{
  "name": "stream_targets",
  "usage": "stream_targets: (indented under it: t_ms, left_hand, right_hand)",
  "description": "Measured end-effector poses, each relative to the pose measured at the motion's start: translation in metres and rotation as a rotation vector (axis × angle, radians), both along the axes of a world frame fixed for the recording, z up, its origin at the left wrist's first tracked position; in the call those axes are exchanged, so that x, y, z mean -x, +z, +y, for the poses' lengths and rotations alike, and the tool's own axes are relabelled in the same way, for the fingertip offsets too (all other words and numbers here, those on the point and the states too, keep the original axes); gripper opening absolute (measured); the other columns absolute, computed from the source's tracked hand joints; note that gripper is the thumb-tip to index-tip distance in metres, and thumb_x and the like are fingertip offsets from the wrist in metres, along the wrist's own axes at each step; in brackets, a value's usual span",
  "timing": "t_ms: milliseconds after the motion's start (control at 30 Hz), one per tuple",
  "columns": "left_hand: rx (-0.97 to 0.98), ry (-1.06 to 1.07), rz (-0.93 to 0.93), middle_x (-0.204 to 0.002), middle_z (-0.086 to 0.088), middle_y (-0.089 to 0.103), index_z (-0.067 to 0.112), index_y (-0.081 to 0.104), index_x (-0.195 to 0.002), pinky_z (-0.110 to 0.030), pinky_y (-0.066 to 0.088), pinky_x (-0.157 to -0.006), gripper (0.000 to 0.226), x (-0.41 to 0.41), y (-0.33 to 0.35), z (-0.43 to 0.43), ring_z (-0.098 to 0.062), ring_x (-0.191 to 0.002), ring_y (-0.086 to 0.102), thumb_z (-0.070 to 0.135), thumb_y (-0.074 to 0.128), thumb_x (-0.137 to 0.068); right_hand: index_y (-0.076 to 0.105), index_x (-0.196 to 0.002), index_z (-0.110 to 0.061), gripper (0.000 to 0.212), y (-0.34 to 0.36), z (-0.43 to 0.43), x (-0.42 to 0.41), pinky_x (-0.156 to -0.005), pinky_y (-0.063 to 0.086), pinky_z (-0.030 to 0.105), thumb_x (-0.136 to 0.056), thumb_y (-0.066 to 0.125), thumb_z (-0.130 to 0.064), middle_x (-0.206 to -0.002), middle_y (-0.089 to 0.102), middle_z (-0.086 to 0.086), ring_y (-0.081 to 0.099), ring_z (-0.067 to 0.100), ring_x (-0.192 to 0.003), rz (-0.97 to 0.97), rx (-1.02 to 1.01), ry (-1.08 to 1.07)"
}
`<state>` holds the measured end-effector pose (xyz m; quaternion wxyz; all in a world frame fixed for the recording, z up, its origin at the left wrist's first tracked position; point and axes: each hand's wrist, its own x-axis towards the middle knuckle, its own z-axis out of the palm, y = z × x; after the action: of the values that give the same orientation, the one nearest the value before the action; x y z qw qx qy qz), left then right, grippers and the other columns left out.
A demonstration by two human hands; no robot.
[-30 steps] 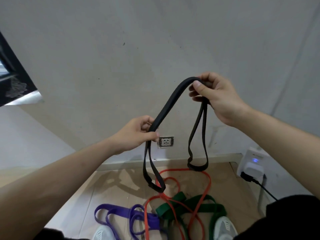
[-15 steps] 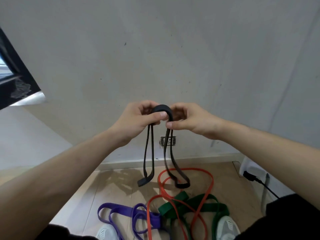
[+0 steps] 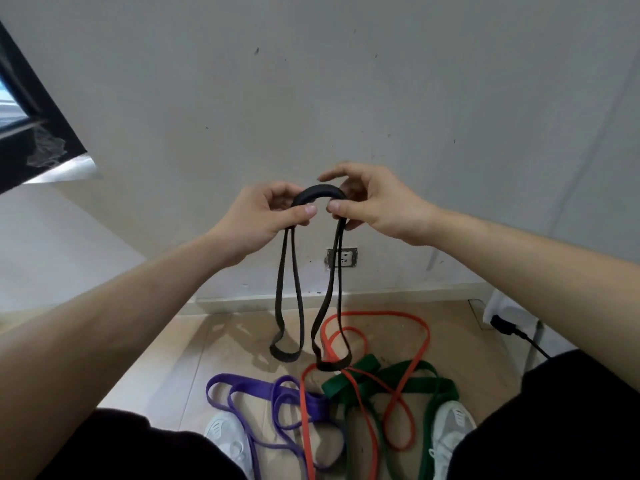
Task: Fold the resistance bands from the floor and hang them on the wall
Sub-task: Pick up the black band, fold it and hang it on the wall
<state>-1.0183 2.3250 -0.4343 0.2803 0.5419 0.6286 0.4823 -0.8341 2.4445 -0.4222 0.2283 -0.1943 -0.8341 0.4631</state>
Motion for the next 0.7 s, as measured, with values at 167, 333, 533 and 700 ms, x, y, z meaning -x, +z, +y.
stream_targets:
  t_ms: [167, 333, 533, 700]
  left_hand:
    - [0.043, -0.03, 0.014, -0.1, -0.006, 0.078, 0.017, 0.072, -0.106, -0.027, 0.057, -0.085, 0.018, -0.002, -0.009, -0.001, -0.016, -0.094, 0.075, 0.019, 0.076, -0.088]
    - [0.057, -0.062, -0.011, -0.109, -0.001, 0.077, 0.018, 0.072, -0.116, -0.031, 0.055, -0.096, 0.03, -0.009, -0.017, 0.003, -0.012, -0.105, 0.072, 0.022, 0.077, -0.087]
    - [0.093, -0.104, -0.034, -0.122, 0.005, 0.071, 0.017, 0.063, -0.131, -0.027, 0.056, -0.094, 0.055, -0.027, -0.027, 0.011, -0.008, -0.11, 0.069, 0.028, 0.084, -0.081]
    - [0.113, -0.112, -0.089, -0.114, 0.0, 0.073, 0.016, 0.064, -0.124, -0.022, 0.057, -0.086, 0.046, -0.042, -0.037, 0.017, -0.012, -0.104, 0.072, 0.022, 0.084, -0.082]
  right_hand:
    - [0.064, -0.128, -0.014, 0.035, 0.002, -0.003, 0.0, -0.076, 0.063, 0.04, -0.093, 0.069, -0.01, -0.103, 0.072, 0.018, 0.069, 0.034, -0.094, 0.029, -0.067, 0.03]
    - [0.072, -0.114, -0.007, 0.026, 0.01, 0.002, -0.003, -0.075, 0.062, 0.041, -0.088, 0.073, -0.006, -0.1, 0.073, 0.015, 0.07, 0.034, -0.092, 0.075, -0.118, 0.012]
    - [0.072, -0.112, -0.004, 0.024, 0.028, 0.009, -0.016, -0.073, 0.062, 0.034, -0.088, 0.072, 0.0, -0.101, 0.073, 0.011, 0.067, 0.021, -0.086, 0.145, -0.144, 0.023]
    - [0.071, -0.109, -0.007, 0.023, 0.035, 0.011, -0.023, -0.069, 0.061, 0.033, -0.088, 0.071, 0.001, -0.096, 0.072, 0.004, 0.065, 0.018, -0.083, 0.231, -0.071, 0.005]
